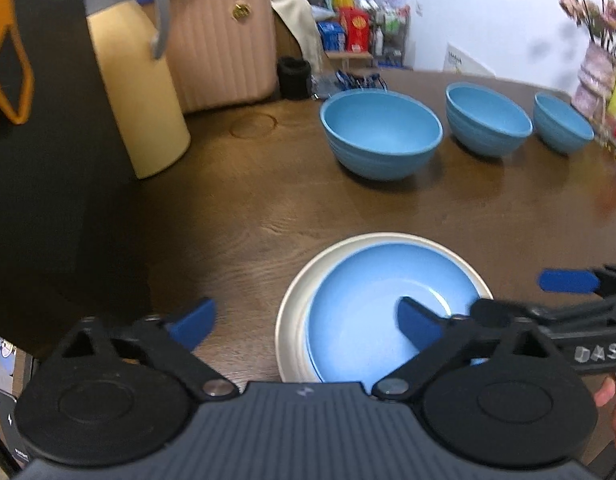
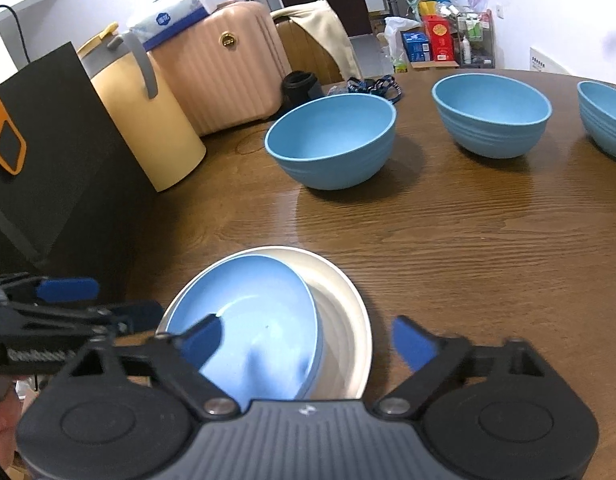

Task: Organize plates and bowls
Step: 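Lower the small blue plate onto the stacked plates and open both grippers, then withdraw both tools from the plate stack toward the light-blue bowls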

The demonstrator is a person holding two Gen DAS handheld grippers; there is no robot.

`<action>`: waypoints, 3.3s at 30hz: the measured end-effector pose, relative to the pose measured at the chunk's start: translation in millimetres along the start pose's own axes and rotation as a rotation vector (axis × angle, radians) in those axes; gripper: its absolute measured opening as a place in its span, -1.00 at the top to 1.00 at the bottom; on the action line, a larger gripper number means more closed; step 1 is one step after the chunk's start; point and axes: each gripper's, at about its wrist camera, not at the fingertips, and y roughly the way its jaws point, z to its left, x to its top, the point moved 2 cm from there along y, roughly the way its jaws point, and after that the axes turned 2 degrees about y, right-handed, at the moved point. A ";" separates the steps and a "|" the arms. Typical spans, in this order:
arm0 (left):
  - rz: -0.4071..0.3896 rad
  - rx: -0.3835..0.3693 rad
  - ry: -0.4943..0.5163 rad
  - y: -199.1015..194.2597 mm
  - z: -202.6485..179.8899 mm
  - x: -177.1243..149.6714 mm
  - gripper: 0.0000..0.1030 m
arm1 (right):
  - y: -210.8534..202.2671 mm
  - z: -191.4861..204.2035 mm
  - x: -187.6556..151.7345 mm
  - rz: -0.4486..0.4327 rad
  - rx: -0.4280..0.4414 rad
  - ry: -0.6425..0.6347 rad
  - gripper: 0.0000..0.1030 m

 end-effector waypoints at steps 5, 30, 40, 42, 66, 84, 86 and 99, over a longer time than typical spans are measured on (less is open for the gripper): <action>-0.023 -0.076 -0.088 -13.7 10.7 -5.3 -1.00 | -21.7 -1.3 -8.0 -0.022 -0.043 0.000 -1.00; -0.119 -0.137 -0.100 -59.7 4.6 -18.8 -1.00 | -107.4 -27.3 -48.2 -0.147 -0.182 0.090 -1.00; -0.152 -0.122 -0.065 -71.1 1.8 -22.3 -1.00 | -120.0 -31.3 -51.2 -0.172 -0.212 0.111 -1.00; -0.157 -0.122 -0.059 -73.0 1.5 -23.3 -1.00 | -121.3 -30.3 -51.8 -0.175 -0.216 0.111 -1.00; -0.187 -0.150 -0.041 -77.2 -6.6 -15.7 -1.00 | -140.1 -43.4 -52.6 -0.179 -0.267 0.161 -1.00; -0.158 -0.109 -0.094 -68.8 -10.9 14.6 -1.00 | -119.9 -28.8 -2.9 -0.142 -0.194 0.074 -1.00; -0.147 -0.102 -0.101 -66.6 -11.5 17.6 -1.00 | -115.1 -29.6 3.6 -0.130 -0.190 0.074 -1.00; -0.076 -0.071 -0.138 -43.4 -19.2 52.1 -1.00 | -90.8 -31.1 40.4 -0.091 -0.162 0.035 -1.00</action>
